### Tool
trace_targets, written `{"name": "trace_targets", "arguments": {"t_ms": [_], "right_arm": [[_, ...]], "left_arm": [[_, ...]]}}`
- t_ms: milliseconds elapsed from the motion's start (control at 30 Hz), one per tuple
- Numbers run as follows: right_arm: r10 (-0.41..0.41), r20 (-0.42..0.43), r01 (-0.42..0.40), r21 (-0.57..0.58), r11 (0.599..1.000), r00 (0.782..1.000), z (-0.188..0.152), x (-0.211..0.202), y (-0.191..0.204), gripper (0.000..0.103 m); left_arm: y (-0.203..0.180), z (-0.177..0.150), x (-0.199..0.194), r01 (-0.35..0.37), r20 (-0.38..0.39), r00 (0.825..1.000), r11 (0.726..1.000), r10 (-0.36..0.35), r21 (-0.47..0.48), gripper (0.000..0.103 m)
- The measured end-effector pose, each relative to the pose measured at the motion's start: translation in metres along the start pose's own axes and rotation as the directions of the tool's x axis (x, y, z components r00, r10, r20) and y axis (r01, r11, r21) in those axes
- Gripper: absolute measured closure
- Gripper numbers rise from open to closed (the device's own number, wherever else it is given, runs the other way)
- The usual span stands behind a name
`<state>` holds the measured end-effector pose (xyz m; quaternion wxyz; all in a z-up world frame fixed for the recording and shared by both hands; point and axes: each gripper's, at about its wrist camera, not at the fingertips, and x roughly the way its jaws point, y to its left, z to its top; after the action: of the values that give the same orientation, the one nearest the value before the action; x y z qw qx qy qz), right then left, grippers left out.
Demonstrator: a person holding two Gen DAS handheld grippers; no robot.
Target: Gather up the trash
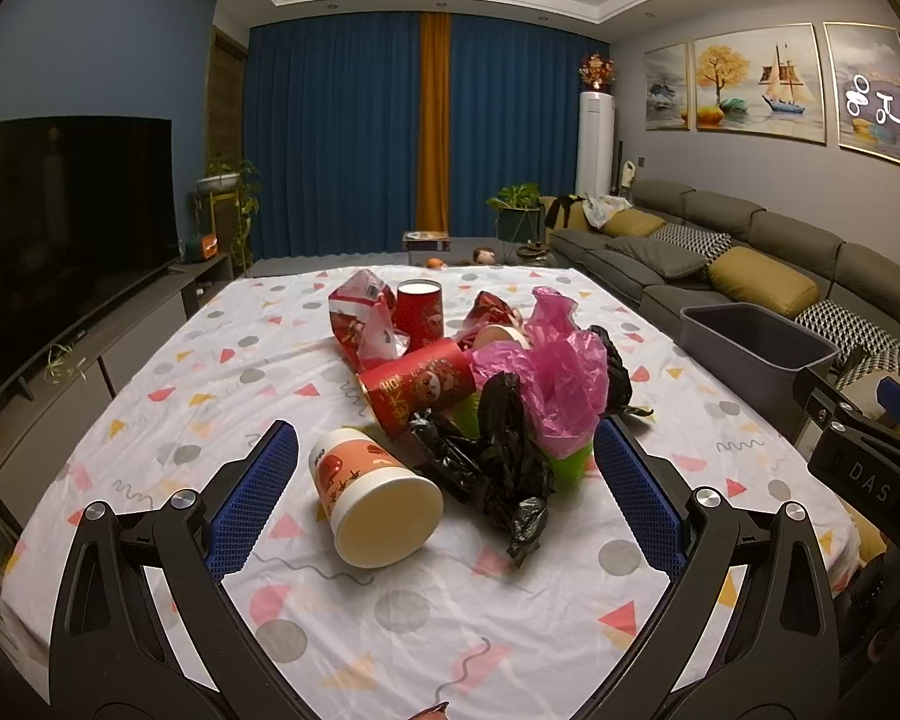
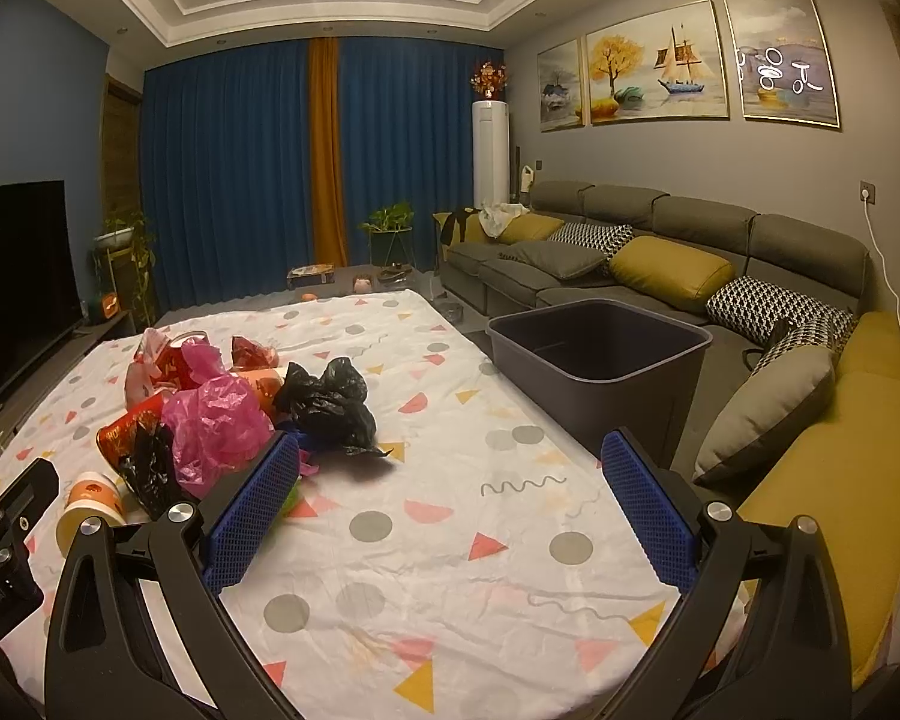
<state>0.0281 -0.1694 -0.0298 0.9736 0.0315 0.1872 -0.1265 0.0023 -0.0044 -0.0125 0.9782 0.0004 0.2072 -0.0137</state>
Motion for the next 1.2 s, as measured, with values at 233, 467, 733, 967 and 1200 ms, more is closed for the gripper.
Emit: {"name": "trace_targets", "arguments": {"t_ms": [233, 467, 733, 967, 1200], "right_arm": [[-0.001, 0.003, 0.001, 0.000, 1.000, 1.000, 0.0014, -0.0010, 0.0001, 0.005], [-0.003, 0.008, 0.003, -0.001, 1.000, 1.000, 0.0018, -0.0015, 0.0000, 0.005], [-0.006, 0.011, 0.006, 0.003, 1.000, 1.000, 0.0030, -0.0014, -0.0009, 0.005], [-0.006, 0.016, 0.006, 0.003, 1.000, 1.000, 0.0037, -0.0020, -0.0016, 0.005], [-0.007, 0.019, 0.007, 0.003, 1.000, 1.000, 0.0044, -0.0018, -0.0016, 0.005]], "left_arm": [[0.0011, 0.0011, -0.0002, 0.000, -0.001, 1.000, 1.000, 0.000, 0.000, 0.006], [-0.0016, -0.0020, 0.0008, 0.005, -0.003, 1.000, 1.000, -0.005, -0.002, 0.006], [-0.0034, -0.0033, 0.0003, 0.013, -0.008, 1.000, 1.000, -0.013, -0.007, 0.006], [-0.0023, 0.0000, -0.0011, 0.021, -0.011, 1.000, 1.000, -0.021, -0.011, 0.006], [-0.0015, 0.0014, -0.0007, 0.023, -0.011, 1.000, 1.000, -0.023, -0.012, 0.006]]}}
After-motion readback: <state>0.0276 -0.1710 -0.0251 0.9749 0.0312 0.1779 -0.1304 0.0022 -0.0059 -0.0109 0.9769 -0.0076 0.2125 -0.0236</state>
